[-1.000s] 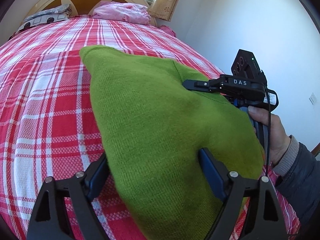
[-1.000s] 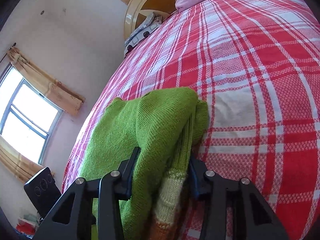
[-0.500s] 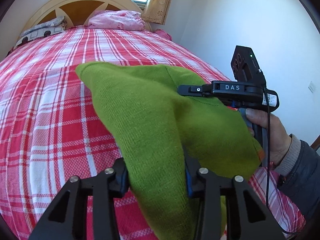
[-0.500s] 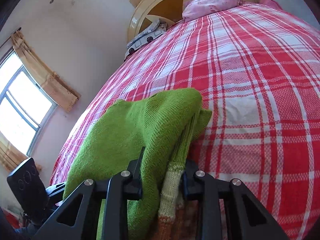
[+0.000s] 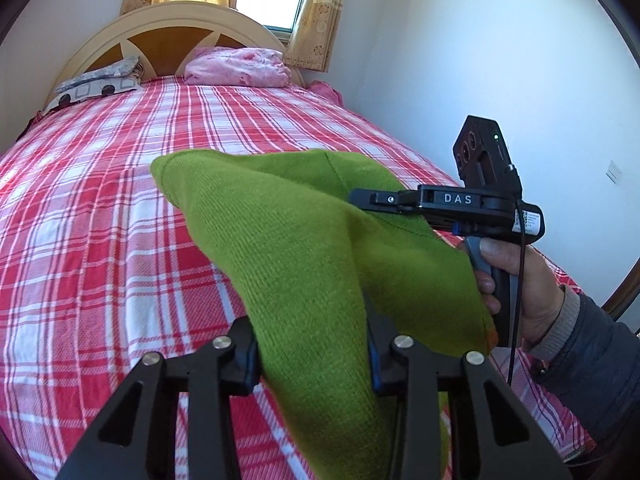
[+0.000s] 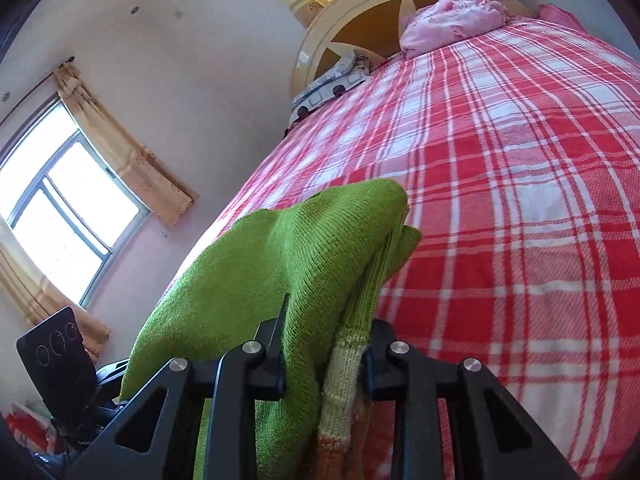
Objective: Fold small clothes
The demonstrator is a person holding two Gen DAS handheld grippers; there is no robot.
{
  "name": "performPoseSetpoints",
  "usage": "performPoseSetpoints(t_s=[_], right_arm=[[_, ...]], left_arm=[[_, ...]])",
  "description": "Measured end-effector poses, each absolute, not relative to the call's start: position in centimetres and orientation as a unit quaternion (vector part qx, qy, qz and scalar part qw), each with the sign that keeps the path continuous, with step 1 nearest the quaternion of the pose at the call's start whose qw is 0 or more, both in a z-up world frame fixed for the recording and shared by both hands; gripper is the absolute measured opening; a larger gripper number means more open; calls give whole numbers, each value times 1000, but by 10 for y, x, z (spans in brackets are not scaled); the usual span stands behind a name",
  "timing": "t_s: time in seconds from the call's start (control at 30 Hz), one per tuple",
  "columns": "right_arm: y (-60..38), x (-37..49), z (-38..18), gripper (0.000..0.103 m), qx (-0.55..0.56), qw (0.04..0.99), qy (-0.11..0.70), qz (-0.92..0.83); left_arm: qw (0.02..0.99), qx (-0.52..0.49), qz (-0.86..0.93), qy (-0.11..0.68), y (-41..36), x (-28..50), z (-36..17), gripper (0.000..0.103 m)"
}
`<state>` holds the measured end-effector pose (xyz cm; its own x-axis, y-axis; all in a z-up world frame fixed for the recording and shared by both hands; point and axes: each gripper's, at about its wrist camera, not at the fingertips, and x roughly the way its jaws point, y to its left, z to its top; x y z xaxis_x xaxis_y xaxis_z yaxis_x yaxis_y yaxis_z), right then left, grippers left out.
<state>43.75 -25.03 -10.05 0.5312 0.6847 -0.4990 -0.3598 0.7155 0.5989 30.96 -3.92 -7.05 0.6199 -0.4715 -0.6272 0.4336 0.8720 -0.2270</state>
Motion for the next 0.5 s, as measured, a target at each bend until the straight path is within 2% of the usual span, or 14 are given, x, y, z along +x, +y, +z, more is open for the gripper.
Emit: performPoseSetpoints(t_s=[0.5], right_arm=[[-192, 405, -95, 28, 220, 832, 365, 354]], left_arm=[[914, -25, -216, 344, -2, 267, -60, 41]])
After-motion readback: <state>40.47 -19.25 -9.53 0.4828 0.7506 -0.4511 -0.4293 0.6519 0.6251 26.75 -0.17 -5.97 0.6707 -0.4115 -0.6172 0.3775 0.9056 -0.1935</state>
